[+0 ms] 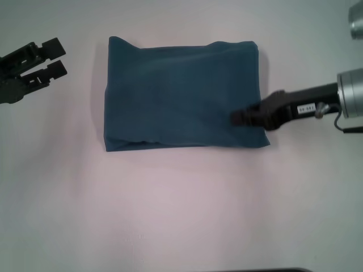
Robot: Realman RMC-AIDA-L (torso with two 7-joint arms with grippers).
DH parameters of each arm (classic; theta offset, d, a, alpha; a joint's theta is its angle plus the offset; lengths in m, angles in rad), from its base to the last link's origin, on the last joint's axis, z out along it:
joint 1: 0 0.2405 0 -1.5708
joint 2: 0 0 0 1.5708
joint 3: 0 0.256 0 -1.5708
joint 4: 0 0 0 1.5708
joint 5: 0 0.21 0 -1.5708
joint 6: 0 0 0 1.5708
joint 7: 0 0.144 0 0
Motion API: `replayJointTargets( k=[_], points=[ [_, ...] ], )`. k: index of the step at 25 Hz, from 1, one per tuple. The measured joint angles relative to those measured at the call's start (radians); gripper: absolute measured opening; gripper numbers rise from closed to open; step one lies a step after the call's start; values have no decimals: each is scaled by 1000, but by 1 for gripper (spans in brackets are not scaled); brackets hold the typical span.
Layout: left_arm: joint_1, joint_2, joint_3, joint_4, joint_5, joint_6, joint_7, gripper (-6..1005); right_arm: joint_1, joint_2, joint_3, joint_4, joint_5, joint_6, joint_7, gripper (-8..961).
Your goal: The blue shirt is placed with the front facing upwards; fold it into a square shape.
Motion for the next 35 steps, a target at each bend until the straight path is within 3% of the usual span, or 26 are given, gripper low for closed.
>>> replayJointTargets(
  k=[18,25,35],
  points=[
    [5,1,-8,4,0,-7,2,860,-32,-40,11,-26,-197,9,176,30],
    [5,0,-13,4,0,-2,3,859,-77,-15,77,-196,-150,-86,197,33],
    [3,0,-12,3,0,-5,2,860,-20,-8,43,-71,-138,-26,196,37]
  ],
)
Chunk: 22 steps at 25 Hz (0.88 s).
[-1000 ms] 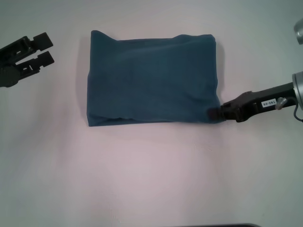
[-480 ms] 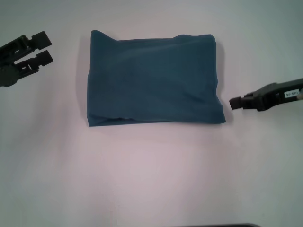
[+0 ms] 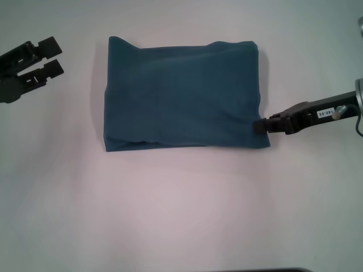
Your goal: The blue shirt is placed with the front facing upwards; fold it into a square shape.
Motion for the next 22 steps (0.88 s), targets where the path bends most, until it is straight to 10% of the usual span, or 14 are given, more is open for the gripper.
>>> replayJointTargets(
  k=[22],
  points=[
    [0,2,-12,1,0,5,-2,859,-17,-20,47,-82,-16,-56,97,46]
  ],
)
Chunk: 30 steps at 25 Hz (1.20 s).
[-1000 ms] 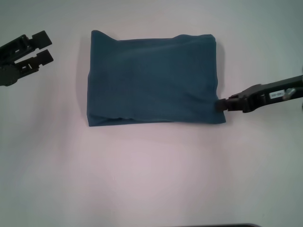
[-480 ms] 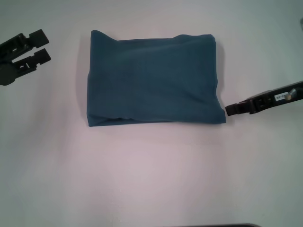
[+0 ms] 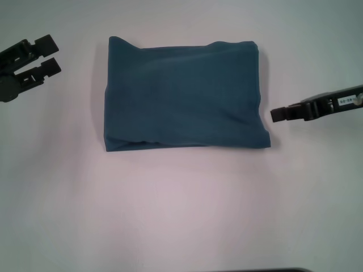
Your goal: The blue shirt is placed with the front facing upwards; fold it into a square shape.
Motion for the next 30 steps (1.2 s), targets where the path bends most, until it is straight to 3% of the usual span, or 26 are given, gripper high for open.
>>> replayJointTargets(
  k=[5,10,13,17,23,26,30],
  points=[
    [-8,3,2,-4,0,-2,-10,859,-7,14,70,-22,100,20,-133,49],
    [-32,8,11,-7,9,-7,-15,859,-28,17,172,-22,304,52,-437,51],
    [-45,13,22,-8,10,-8,6,859,-64,32,220,-16,411,99,-600,52],
    [-58,15,46,-9,13,-31,49,860,-128,54,250,17,508,118,-704,138],
    [-88,3,139,-10,16,-214,47,859,-218,48,250,138,515,97,-747,266],
    [-122,7,224,-18,39,-337,48,859,-262,49,253,201,515,55,-814,468],
    [-174,5,280,-33,62,-444,101,859,-311,44,253,265,513,-10,-882,668]
  ],
)
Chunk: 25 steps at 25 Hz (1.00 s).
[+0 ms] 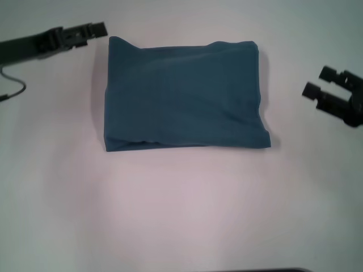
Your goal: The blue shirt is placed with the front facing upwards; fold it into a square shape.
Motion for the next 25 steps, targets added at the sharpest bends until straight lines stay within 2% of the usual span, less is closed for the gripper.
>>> replayJointTargets(
  k=[1,7,8,9,11,17,25],
  points=[
    [-10,-4,0,-1,-1,-15,17,859,-10,0,0,8,0,-14,-14,718],
    [-36,-46,4,-14,-3,-152,60,860,-42,7,-8,26,0,-75,-46,792],
    [-39,-68,0,-15,-3,-198,97,860,-42,7,-10,28,-1,-83,-48,792],
    [-39,-68,0,-15,-3,-198,97,860,-42,8,-10,29,-2,-90,-50,792],
    [-43,-81,1,-15,-4,-228,128,860,-41,8,-10,30,-3,-100,-51,792],
    [-71,-96,39,17,0,-292,173,860,-34,9,-26,31,-4,-108,-48,791],
    [-112,-105,164,83,3,-450,166,859,-31,9,-59,31,-4,-105,-45,790]
  ],
)
